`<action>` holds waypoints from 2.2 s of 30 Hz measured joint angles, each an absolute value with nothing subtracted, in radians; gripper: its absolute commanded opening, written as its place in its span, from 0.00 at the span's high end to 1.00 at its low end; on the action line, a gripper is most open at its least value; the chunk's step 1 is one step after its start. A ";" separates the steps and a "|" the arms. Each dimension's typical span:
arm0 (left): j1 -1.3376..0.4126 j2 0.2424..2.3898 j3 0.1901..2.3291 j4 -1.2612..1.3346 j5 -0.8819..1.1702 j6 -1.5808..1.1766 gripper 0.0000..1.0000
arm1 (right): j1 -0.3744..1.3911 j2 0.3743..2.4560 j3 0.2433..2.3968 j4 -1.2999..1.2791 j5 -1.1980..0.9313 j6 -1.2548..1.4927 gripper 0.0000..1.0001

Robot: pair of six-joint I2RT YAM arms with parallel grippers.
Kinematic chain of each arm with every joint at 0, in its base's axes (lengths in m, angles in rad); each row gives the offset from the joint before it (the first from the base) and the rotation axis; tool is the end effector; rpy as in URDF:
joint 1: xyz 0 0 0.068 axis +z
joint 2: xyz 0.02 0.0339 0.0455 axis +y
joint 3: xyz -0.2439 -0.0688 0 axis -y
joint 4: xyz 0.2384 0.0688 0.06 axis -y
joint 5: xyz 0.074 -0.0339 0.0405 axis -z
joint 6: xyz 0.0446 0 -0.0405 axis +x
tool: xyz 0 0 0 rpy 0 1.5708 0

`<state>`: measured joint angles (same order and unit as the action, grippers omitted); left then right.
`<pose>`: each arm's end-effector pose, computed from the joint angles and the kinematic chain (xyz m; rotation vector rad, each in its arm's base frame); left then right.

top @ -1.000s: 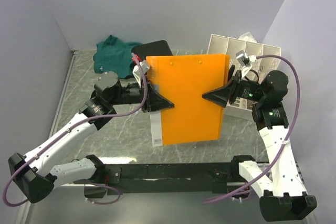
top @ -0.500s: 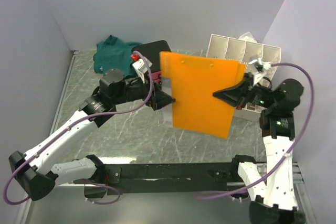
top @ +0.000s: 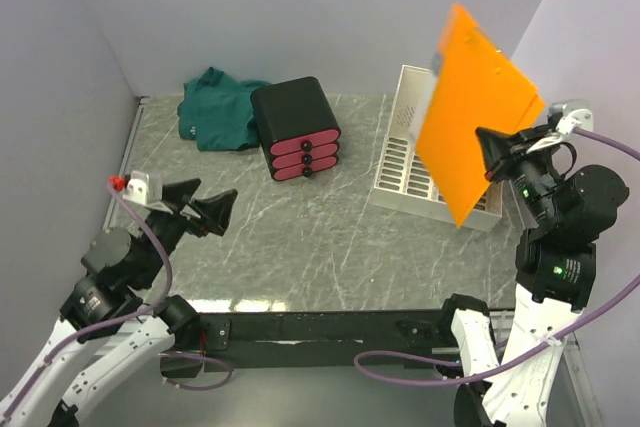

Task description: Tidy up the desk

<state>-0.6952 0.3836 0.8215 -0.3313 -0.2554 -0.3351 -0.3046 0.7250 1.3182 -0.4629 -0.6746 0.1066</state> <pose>0.0846 -0.0559 0.3727 0.0572 1.5001 -0.6486 0.1128 -0.0063 0.4724 -0.2567 1.4549 0.3242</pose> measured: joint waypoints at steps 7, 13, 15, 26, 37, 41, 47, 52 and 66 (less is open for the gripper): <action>-0.695 0.262 0.654 -0.387 -0.346 -0.361 0.00 | -0.306 0.677 1.221 -0.398 -0.416 0.107 1.00; -0.695 0.258 0.637 -0.387 -0.367 -0.364 0.01 | -0.306 0.692 1.145 -0.334 -0.355 0.139 1.00; -0.695 0.260 0.637 -0.387 -0.368 -0.364 0.00 | -0.305 0.716 1.121 -0.292 -0.339 0.148 1.00; -0.695 0.279 0.637 -0.387 -0.369 -0.364 0.00 | -0.195 0.895 1.024 -0.084 -0.223 0.146 1.00; -0.695 0.279 0.637 -0.387 -0.371 -0.364 0.01 | -0.075 0.951 0.807 0.250 -0.116 0.081 1.00; -0.695 0.279 0.637 -0.387 -0.374 -0.366 0.00 | -0.058 0.953 0.699 0.335 -0.118 0.061 1.00; -0.695 0.282 0.637 -0.387 -0.379 -0.372 0.00 | -0.057 0.936 0.569 0.542 -0.129 0.026 1.00; -0.695 0.301 0.637 -0.387 -0.380 -0.373 0.00 | -0.057 0.931 0.542 0.618 -0.143 0.028 1.00; -0.695 0.305 0.637 -0.387 -0.380 -0.380 0.00 | -0.057 0.986 0.458 0.731 -0.160 0.043 0.87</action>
<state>-0.6952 0.3050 0.6369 -0.3874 -0.3801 -0.3798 -0.0566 0.9863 0.4580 0.7311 -0.1604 0.0429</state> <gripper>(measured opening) 0.995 0.045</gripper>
